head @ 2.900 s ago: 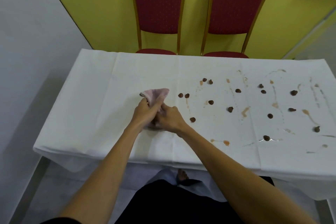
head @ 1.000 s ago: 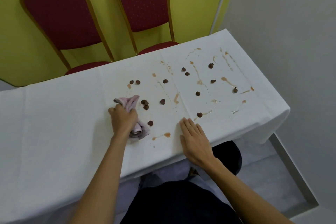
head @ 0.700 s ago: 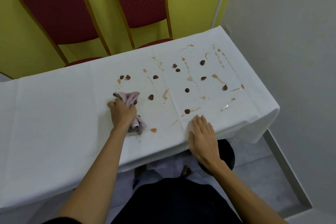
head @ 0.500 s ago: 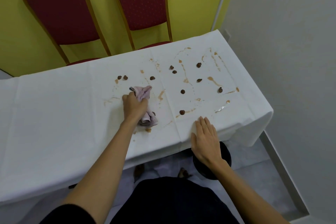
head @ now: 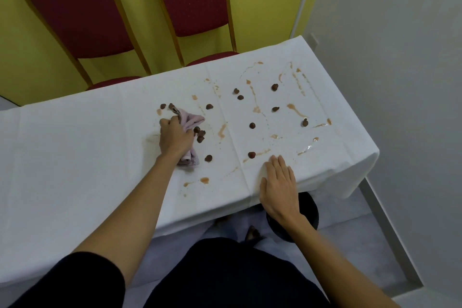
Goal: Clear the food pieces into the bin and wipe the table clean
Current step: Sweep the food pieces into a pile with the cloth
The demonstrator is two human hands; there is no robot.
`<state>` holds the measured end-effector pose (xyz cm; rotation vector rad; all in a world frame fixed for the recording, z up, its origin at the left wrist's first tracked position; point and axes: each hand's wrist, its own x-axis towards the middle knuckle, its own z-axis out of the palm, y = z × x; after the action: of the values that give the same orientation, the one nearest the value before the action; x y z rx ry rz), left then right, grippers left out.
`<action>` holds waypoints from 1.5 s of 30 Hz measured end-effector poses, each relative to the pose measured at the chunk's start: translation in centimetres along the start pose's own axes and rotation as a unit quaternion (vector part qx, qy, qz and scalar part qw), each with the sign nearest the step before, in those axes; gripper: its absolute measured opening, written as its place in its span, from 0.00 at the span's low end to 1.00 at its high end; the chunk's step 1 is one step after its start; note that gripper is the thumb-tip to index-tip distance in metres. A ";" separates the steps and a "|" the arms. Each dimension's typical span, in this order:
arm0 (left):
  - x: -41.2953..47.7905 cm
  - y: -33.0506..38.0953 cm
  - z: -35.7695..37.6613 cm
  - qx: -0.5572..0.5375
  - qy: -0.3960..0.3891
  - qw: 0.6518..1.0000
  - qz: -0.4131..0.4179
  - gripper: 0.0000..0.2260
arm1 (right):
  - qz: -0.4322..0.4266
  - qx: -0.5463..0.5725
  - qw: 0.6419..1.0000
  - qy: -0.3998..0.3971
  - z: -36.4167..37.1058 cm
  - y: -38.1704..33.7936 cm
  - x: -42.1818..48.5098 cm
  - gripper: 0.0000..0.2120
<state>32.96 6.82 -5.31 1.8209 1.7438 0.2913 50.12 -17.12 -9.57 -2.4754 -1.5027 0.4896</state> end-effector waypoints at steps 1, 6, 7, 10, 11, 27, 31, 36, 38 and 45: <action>-0.1 0.4 0.7 -0.014 -0.009 1.000 0.019 0.12 | 0.004 0.006 1.000 0.002 0.0 -0.1 0.0 0.25; -1.1 1.5 2.1 -0.074 0.041 0.995 0.054 0.10 | 0.021 0.018 0.999 0.030 0.8 -0.2 -0.2 0.24; -1.0 1.2 1.8 -0.067 0.056 0.995 0.044 0.12 | 0.026 0.018 0.999 0.038 1.0 -0.3 -0.3 0.24; -0.4 0.3 1.3 -0.028 0.049 0.998 0.002 0.16 | 0.035 0.018 0.997 0.062 1.5 -0.6 -0.5 0.26; -0.3 0.2 1.4 -0.015 0.038 0.999 -0.003 0.16 | 0.039 0.022 0.997 0.069 1.7 -0.7 -0.5 0.26; 3.1 1.2 -1.0 -0.009 0.053 0.998 0.030 0.16 | 0.054 0.024 0.993 0.098 2.1 -1.0 -0.5 0.24; 7.0 -0.9 -3.6 -0.001 0.107 0.993 -0.049 0.18 | 0.065 0.032 0.991 0.108 2.6 -1.2 -0.3 0.24; 10.0 -2.3 -4.9 0.020 0.123 0.989 -0.075 0.18 | 0.045 0.060 0.988 0.135 2.0 -2.1 0.5 0.21; 10.4 -2.3 -4.7 0.034 0.101 0.991 -0.080 0.17 | 0.039 0.060 0.988 0.139 1.7 -2.3 1.0 0.21; 10.7 1.6 -2.7 0.002 -0.007 1.000 0.003 0.15 | 0.089 0.066 0.981 0.161 2.4 -1.0 0.3 0.16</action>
<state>34.02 17.86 -4.85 1.8263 1.7309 0.2758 48.54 -16.34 -11.49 -2.4520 -1.0965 0.1938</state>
